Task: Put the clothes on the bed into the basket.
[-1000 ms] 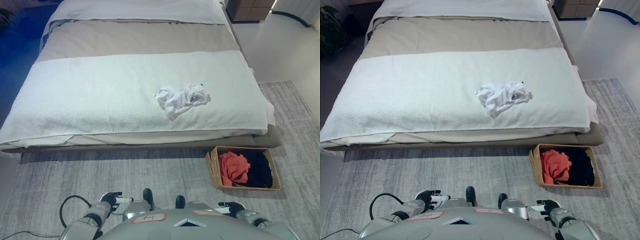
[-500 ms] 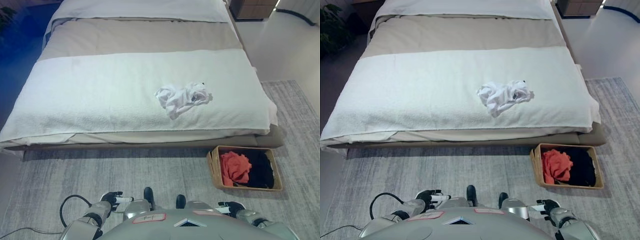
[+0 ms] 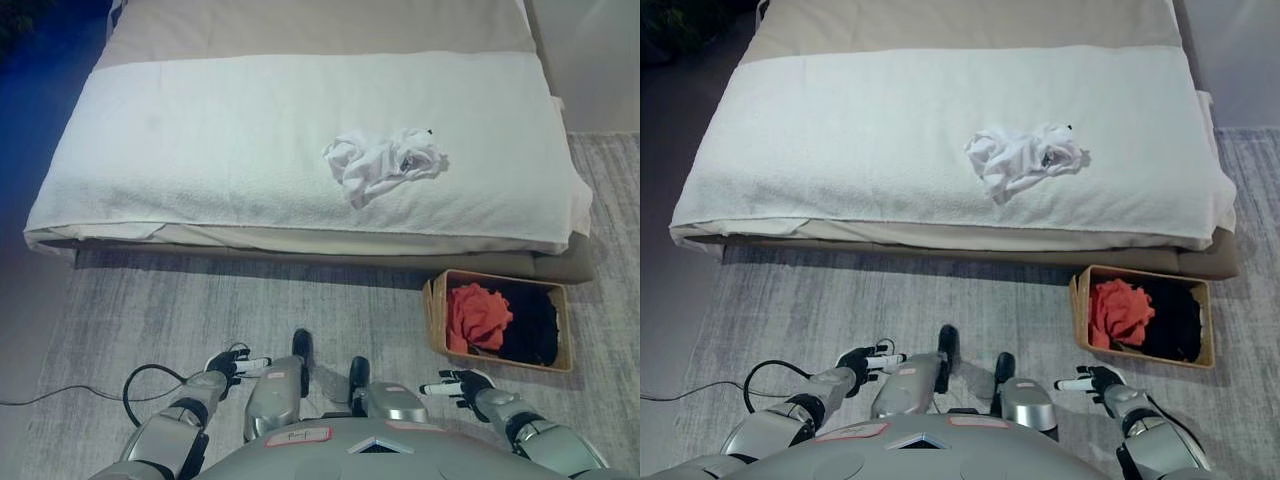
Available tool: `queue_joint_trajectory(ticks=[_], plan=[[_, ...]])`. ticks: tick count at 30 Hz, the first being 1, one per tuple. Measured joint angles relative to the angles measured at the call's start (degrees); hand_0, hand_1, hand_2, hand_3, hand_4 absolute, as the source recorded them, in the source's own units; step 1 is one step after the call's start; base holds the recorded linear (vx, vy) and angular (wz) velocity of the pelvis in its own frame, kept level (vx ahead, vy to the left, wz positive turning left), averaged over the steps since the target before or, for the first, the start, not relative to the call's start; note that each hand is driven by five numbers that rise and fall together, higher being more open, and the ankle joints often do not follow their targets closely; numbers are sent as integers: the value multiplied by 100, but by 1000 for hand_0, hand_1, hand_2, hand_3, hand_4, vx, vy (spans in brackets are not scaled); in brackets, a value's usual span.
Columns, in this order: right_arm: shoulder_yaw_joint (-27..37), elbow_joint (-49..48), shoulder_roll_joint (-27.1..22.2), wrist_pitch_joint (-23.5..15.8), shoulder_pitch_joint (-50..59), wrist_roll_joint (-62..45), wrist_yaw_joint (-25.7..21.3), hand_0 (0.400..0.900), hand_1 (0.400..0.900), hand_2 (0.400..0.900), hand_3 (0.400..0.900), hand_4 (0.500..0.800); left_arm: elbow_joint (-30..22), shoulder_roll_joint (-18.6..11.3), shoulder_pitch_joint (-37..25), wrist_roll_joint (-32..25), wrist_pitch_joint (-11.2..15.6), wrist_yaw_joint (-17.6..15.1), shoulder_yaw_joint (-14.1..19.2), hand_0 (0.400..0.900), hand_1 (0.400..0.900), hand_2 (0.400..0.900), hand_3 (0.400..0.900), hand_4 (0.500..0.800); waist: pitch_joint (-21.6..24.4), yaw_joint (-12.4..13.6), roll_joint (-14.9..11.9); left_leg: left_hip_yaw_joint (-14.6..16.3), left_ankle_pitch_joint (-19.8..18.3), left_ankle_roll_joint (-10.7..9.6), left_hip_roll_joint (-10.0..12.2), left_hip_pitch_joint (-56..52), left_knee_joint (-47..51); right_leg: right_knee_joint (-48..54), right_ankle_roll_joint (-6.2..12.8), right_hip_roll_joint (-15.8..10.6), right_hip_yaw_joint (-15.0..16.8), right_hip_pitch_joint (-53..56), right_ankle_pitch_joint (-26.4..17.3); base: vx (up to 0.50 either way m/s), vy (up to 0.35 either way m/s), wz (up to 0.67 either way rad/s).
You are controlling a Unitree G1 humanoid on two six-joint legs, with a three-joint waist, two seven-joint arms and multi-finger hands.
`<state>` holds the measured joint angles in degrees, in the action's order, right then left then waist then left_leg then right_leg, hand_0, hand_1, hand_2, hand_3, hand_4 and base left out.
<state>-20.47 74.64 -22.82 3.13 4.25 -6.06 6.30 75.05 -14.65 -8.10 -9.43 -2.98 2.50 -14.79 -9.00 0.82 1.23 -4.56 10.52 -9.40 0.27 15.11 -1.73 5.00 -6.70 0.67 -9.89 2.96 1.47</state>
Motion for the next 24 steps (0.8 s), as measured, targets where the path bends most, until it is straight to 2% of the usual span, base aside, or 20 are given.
queue_joint_trajectory(ticks=[2, 4, 7, 8, 9, 10, 14, 17, 21, 23, 24], plan=[[-18, -54, -1, -2, 38, 0, -1, 900, 900, 900, 900, 800, 37, 0, 60, 1, -8, 4, 0, 900, 900, 900, 900, 800, -118, 20, -19, 20, 3, 6, -10, 28, 283, 1, -40, 44, 88, 138, 33, 181, 15, -40], [-99, -56, 4, -9, 30, 0, 0, 900, 900, 900, 900, 800, 53, 0, 186, 2, -27, 3, 0, 900, 900, 900, 900, 800, -167, 20, -23, 12, 30, 43, 2, 30, 377, -2, 19, 85, 196, 290, 61, 206, 50, -46], [-134, -23, 0, -7, -32, 1, 5, 900, 900, 900, 900, 800, 49, 0, 374, 3, -55, 10, 0, 900, 900, 900, 900, 800, -149, 98, 7, 15, 65, 126, 62, -64, 534, -6, 231, 91, 519, 481, 231, 159, 83, -40], [-169, 1, -22, -8, -28, 2, 13, 900, 900, 900, 900, 800, 53, 12, 445, 3, -61, 12, 2, 900, 900, 900, 900, 800, -111, 89, 84, 7, 80, 209, 142, -156, 567, -6, 342, 138, 616, 557, 279, 194, 141, -55], [-177, 57, -35, 0, -48, 2, 24, 900, 900, 900, 900, 800, 51, 27, 565, 3, -78, 12, -2, 900, 900, 900, 900, 800, -25, 109, 201, 42, 191, 449, 243, -349, 639, -8, 521, 241, 758, 625, 405, 158, 136, -43], [-180, 79, 47, 2, -1, 5, 16, 900, 900, 900, 900, 800, 52, -30, 550, 4, -84, 3, -2, 900, 900, 900, 900, 800, -58, 96, 83, 129, 267, 742, 131, -425, 648, -7, 568, 89, 810, 710, 427, 233, 210, -59], [-169, 77, 276, -19, 133, 6, 70, 900, 900, 900, 900, 800, 29, -170, 357, 3, -43, -7, -1, 900, 900, 900, 900, 800, 96, 147, -256, 582, -6, 935, -228, -517, 606, -55, 900, -374, 1005, 681, 591, 300, 273, -32], [-168, 74, 397, -27, 215, 6, 119, 900, 900, 900, 900, 800, -73, -198, 121, 4, 39, -16, -2, 900, 900, 900, 900, 800, 105, 126, -356, 664, -324, 1031, -397, -463, 331, -288, 1098, -608, 978, 628, 724, 252, 249, -5], [-168, 76, 447, -11, 162, 7, 187, 900, 900, 900, 900, 800, -114, -206, 50, 5, 54, 3, -118, 900, 900, 900, 900, 800, 361, 103, -492, 752, -570, 1096, -443, -345, 173, -805, 1176, -673, 983, 306, 792, 259, 291, 3], [-168, 52, 453, 3, 112, 7, 196, 900, 900, 900, 900, 800, -90, -210, 40, 4, 36, 8, -197, 900, 900, 900, 900, 800, 464, 94, -549, 740, -626, 1206, -424, -403, 186, -1429, 1226, -623, 981, 45, 821, 201, 263, 20], [-169, 71, 458, 10, -1, 7, 206, 900, 900, 900, 900, 800, -71, -212, 70, 4, 33, 9, -208, 900, 900, 900, 900, 800, 517, 86, -587, 719, -645, 1238, -396, -446, 185, -1848, 1309, -622, 976, -118, 883, 167, 240, 26]])
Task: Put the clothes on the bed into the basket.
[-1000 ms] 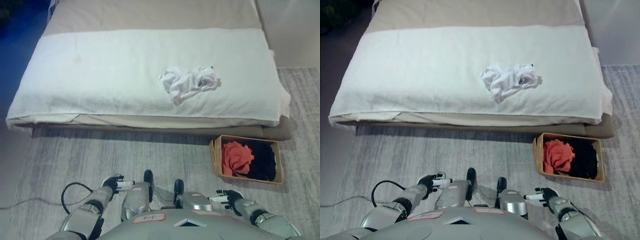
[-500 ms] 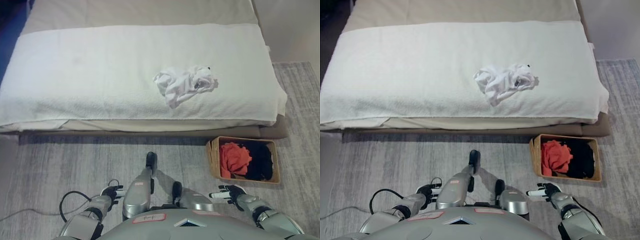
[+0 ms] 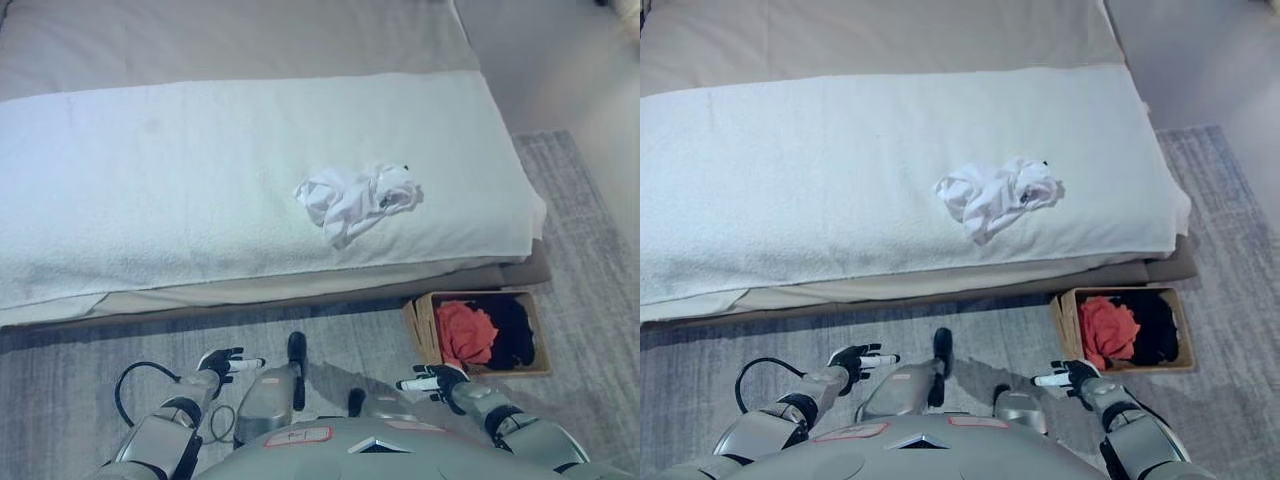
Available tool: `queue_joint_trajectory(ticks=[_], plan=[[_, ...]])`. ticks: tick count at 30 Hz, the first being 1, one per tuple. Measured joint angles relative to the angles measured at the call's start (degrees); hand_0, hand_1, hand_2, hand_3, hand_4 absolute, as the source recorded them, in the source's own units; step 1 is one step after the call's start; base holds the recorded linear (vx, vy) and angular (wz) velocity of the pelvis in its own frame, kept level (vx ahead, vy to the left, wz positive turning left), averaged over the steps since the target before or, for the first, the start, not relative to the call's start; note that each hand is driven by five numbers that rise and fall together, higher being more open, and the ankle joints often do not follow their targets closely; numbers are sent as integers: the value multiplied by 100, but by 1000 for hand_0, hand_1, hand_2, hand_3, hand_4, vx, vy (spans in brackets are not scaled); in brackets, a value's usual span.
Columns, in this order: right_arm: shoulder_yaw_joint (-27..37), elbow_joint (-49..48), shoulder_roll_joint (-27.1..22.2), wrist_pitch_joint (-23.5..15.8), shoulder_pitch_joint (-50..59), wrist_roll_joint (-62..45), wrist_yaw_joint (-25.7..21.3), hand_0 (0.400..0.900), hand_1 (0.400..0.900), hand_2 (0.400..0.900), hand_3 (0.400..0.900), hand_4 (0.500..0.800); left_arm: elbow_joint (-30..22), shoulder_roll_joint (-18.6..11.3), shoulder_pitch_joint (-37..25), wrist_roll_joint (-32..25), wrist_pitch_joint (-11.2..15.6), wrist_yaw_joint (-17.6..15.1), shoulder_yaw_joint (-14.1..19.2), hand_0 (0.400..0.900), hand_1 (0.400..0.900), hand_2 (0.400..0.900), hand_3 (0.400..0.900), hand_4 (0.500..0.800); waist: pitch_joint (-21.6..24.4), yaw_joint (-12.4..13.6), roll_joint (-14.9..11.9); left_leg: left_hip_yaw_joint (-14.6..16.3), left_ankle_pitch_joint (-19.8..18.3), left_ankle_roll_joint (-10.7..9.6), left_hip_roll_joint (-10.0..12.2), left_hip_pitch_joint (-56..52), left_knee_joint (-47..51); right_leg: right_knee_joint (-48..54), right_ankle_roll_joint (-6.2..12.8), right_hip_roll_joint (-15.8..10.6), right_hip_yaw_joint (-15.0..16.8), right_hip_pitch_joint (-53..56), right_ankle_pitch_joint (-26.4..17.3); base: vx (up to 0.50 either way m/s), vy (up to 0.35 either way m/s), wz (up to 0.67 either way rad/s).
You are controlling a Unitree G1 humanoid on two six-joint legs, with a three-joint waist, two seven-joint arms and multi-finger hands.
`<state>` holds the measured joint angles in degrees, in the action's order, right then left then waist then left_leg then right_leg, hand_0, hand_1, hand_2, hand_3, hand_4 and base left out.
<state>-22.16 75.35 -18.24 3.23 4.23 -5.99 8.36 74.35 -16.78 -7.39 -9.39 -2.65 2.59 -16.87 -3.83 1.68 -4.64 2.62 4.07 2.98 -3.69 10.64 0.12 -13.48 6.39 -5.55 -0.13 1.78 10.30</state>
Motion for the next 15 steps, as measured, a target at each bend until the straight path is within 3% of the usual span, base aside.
queue_joint_trajectory(ticks=[4, 6, 7, 11, 12, 14, 15], plan=[[-9, -61, 12, 42, -30, 5, 1, 900, 900, 900, 900, 800, 2, -78, -41, -1, -8, -4, -107, 900, 900, 900, 900, 800, 65, -18, -183, -239, -119, 327, -184, -146, -118, -2116, 137, -43, 26, -846, -162, 186, 183, 29], [-12, -80, 11, 31, -10, 4, -8, 900, 900, 900, 900, 800, -5, -129, -71, -1, -6, -4, -132, 900, 900, 900, 900, 800, 25, -5, -152, -388, -63, 505, -206, -328, -97, -2608, 169, -54, -21, -985, -263, 206, 100, 24], [-4, -206, -9, 29, 66, -2, -7, 900, 900, 900, 900, 800, -1, -171, -78, -5, -29, -11, -134, 900, 900, 900, 900, 800, -22, -2, -99, -515, -167, 681, -187, -458, -37, -2623, 89, 17, -73, -1046, -176, 181, 53, 19], [-48, -789, -339, -35, 630, -7, -73, 900, 900, 900, 900, 800, 10, -239, -151, -2, -54, -18, -199, 900, 900, 900, 900, 800, -349, -14, 172, -637, -125, 657, -88, -669, -5, -821, 24, 49, -527, -1261, -114, 109, -35, 27], [-79, -1027, -478, -33, 740, -7, -101, 900, 900, 900, 900, 800, 17, -234, -173, -2, -42, -10, -197, 900, 900, 900, 900, 800, -444, -16, 210, -641, -98, 620, -101, -705, -15, -290, 55, 32, -517, -1277, -164, 61, -79, 20], [-86, -1453, -750, -32, 934, -6, -169, 900, 900, 900, 900, 800, 28, -241, -198, -3, -32, -20, -187, 900, 900, 900, 900, 800, -559, -5, 147, -680, -100, 608, -190, -778, 0, 483, 337, -98, -395, -1389, -376, 80, -104, 18], [-86, -1730, -924, -25, 1052, -2, -192, 900, 900, 900, 900, 800, 27, -252, -184, -6, -11, -19, -168, 900, 900, 900, 900, 800, -606, -2, 89, -710, -111, 572, -230, -788, 11, 726, 335, -186, -331, -1460, -583, 90, -121, 21]])
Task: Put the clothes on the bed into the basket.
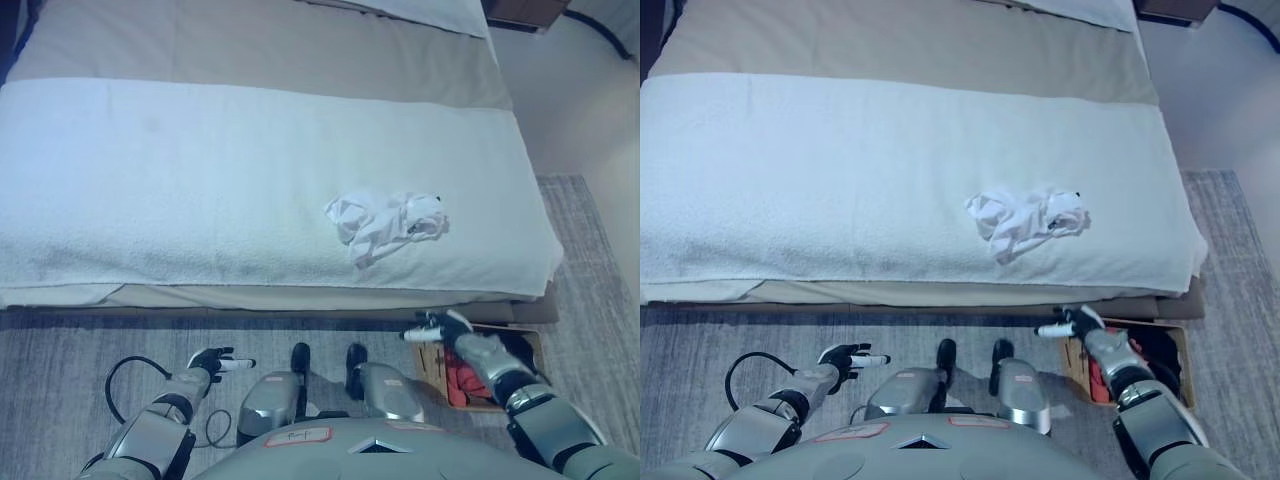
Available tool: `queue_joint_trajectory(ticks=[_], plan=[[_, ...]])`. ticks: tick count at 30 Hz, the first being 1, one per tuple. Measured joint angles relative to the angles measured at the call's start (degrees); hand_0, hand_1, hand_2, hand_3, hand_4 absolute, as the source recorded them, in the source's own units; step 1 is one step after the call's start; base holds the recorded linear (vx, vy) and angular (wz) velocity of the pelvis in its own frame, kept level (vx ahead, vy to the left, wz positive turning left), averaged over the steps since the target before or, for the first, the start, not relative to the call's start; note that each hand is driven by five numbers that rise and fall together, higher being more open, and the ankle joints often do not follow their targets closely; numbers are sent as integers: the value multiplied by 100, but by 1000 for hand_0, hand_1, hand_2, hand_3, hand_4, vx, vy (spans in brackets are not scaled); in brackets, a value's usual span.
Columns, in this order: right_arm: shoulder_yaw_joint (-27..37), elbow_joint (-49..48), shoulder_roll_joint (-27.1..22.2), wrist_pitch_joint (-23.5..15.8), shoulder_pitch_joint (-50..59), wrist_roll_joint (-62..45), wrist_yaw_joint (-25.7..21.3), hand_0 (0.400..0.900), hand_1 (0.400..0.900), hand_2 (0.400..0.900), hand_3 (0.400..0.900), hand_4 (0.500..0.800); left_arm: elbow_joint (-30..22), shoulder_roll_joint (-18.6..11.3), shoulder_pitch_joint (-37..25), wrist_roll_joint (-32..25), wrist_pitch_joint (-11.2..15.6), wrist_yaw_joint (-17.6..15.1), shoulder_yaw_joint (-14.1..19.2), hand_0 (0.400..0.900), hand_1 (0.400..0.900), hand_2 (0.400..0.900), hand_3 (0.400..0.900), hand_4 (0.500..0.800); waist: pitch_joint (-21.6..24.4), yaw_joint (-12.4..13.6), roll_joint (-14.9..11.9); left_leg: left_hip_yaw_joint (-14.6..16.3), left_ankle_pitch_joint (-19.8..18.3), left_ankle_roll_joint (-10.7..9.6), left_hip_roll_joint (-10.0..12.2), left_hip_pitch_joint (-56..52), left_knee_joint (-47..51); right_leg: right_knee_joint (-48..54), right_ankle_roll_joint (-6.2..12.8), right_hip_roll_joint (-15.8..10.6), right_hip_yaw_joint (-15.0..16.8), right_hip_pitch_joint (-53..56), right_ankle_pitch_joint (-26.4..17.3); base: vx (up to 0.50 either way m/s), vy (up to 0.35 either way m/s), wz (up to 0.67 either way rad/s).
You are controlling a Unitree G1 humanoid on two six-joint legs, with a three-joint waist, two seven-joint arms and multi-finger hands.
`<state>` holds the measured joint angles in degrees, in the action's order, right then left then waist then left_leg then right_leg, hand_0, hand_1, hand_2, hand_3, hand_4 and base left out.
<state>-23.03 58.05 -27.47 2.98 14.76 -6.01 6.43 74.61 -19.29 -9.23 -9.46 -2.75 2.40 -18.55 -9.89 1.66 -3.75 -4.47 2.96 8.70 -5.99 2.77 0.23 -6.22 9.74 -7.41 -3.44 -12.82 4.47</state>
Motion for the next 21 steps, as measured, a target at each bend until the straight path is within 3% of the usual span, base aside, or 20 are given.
queue_joint_trajectory(ticks=[3, 7, 9, 15, 21], plan=[[-21, -509, -427, -45, 475, 9, -162, 900, 900, 900, 900, 800, -2, -38, 93, -25, 18, 16, 31, 900, 900, 900, 900, 800, -107, 1, -163, -104, -22, -83, -58, 2, 1, 324, -7, -160, 16, -64, -403, 123, -161, 39], [-34, -678, -923, -101, 946, 49, -318, 900, 900, 900, 900, 800, -22, -9, 182, -39, 42, 58, 42, 900, 900, 900, 900, 800, -115, 16, -264, -406, -22, -462, -102, -33, 50, 749, -130, -159, -15, 502, -629, 186, -211, 24], [-52, -767, -1068, -131, 1279, 139, -360, 900, 900, 900, 900, 800, -25, 58, 364, -37, 45, 63, 67, 900, 900, 900, 900, 800, -112, 16, -238, -490, -56, -647, -134, -81, 78, 1111, -194, -187, -48, 807, -1225, 164, -199, 23], [-886, -822, -1367, -101, 2308, 249, -371, 900, 900, 900, 900, 800, -58, 337, 598, -36, 36, 139, 31, 900, 900, 900, 900, 800, 62, -3, 205, -652, -96, -938, 241, -86, 189, 1124, -380, 167, -308, 839, -1188, 89, -163, 17], [-1471, -66, -1271, -113, 3512, 457, -452, 900, 900, 900, 900, 800, -97, 355, 517, -79, 52, 134, -54, 900, 900, 900, 900, 800, 113, 14, 398, -736, -74, -1072, 395, 12, 225, 1125, -495, 322, -411, 757, -1118, -15, -84, 14]])
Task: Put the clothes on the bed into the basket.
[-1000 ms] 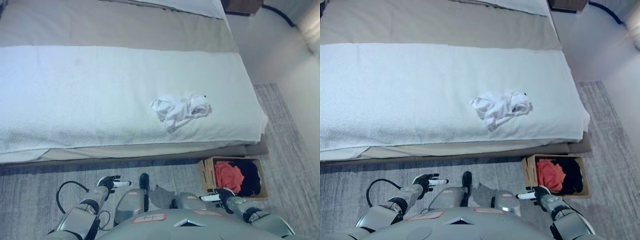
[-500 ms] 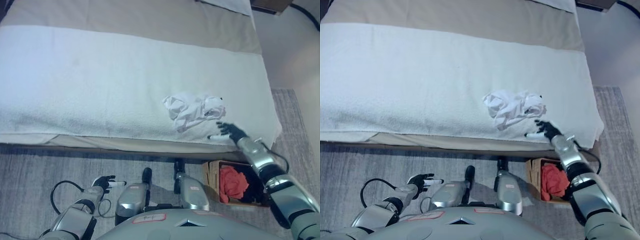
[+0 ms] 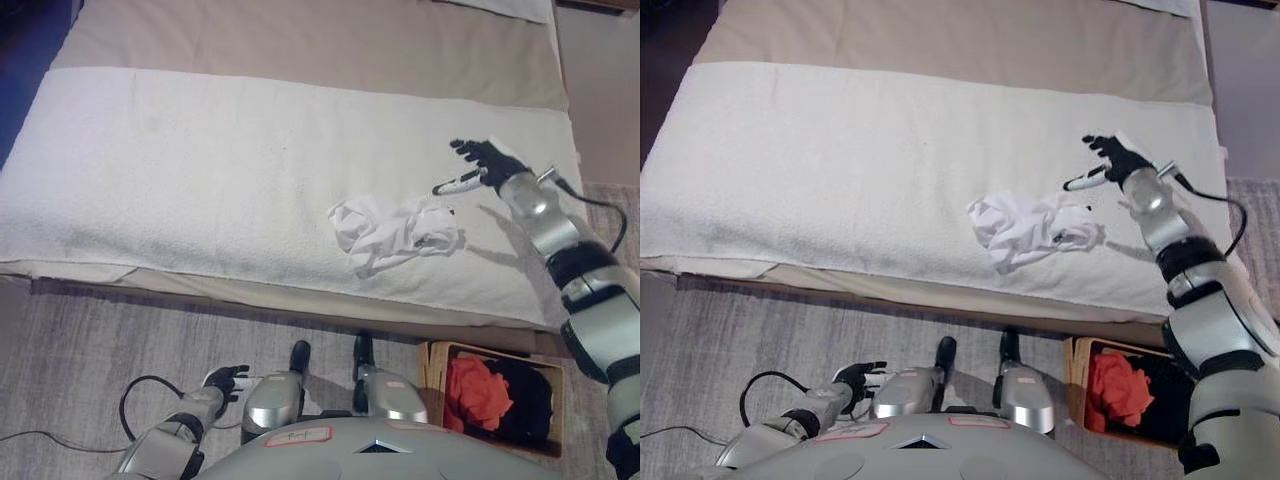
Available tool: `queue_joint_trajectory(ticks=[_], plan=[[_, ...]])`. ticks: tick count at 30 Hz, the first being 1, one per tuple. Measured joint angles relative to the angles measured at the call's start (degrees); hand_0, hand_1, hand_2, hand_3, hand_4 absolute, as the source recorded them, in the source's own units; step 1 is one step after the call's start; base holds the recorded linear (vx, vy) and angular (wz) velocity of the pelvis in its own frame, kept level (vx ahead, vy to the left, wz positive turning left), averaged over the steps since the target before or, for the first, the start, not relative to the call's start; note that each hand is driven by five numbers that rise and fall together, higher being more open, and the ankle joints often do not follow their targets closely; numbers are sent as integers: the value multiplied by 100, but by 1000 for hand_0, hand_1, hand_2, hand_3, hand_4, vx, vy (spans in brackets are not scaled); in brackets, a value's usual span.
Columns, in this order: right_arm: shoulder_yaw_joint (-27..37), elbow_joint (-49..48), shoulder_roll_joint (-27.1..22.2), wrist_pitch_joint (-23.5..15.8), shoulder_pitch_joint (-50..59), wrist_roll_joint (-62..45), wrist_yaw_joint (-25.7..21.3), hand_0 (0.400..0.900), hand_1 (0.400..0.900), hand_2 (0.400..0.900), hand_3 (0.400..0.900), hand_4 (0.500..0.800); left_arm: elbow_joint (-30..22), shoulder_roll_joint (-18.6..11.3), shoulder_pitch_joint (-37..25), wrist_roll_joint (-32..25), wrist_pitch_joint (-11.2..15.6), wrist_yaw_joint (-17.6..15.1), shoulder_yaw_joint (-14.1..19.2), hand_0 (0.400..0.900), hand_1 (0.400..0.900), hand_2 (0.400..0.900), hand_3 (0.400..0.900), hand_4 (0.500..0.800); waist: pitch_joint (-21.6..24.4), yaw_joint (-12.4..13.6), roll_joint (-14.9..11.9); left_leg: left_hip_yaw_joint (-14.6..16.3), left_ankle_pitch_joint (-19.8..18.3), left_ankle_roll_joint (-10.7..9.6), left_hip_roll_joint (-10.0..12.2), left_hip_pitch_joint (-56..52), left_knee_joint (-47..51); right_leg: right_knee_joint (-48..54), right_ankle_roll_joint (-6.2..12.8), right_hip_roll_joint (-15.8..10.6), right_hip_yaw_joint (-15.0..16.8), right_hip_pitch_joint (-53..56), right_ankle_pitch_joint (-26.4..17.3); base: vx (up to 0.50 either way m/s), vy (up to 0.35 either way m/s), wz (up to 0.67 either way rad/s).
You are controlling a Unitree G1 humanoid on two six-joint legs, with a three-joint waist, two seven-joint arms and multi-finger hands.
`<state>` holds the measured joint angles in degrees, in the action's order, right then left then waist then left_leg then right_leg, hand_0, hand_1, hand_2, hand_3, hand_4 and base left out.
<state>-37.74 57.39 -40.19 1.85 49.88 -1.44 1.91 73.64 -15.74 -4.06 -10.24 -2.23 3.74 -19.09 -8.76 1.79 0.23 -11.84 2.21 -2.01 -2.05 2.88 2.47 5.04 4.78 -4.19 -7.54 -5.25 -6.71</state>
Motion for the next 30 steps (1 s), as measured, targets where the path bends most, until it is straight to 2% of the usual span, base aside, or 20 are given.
queue_joint_trajectory(ticks=[4, 7, 14, 21, 30], plan=[[-202, 692, 27, 15, 538, 12, -37, 900, 900, 900, 900, 800, -36, 6, -16, -196, 36, -16, -46, 900, 900, 900, 900, 800, 13, 76, 171, -83, 100, -103, 6, 280, 38, -2, -49, -3, -88, -246, -35, -46, -47, 18], [-308, 1144, 49, 21, 757, 17, -42, 900, 900, 900, 900, 800, -39, 24, 29, -197, 63, -22, -223, 900, 900, 900, 900, 800, -38, 181, 353, -123, 138, -137, -1, 451, 18, -4, -79, -7, -127, -398, -58, -59, -11, 16], [-470, 1428, 54, 40, 937, 181, -74, 900, 900, 900, 900, 800, -191, 71, 96, -197, 101, -33, -437, 900, 900, 900, 900, 800, -310, 328, 855, -359, 305, -249, -13, 776, 69, -8, -115, -34, -394, -633, -86, -20, 1, 20], [-507, 1636, 126, 39, 996, 541, -165, 900, 900, 900, 900, 800, -514, 87, 42, -198, 126, -49, -628, 900, 900, 900, 900, 800, -660, 347, 932, -513, 449, -321, -5, 898, 203, -7, -114, -42, -560, -743, -85, -4, -4, 13], [-506, 1852, 166, 43, 1053, 668, -194, 900, 900, 900, 900, 800, -692, 90, -54, -195, 225, -86, -675, 900, 900, 900, 900, 800, -950, 462, 1068, -535, 488, -308, -14, 1067, 208, -11, -116, -49, -574, -901, -87, -11, -8, 6]])
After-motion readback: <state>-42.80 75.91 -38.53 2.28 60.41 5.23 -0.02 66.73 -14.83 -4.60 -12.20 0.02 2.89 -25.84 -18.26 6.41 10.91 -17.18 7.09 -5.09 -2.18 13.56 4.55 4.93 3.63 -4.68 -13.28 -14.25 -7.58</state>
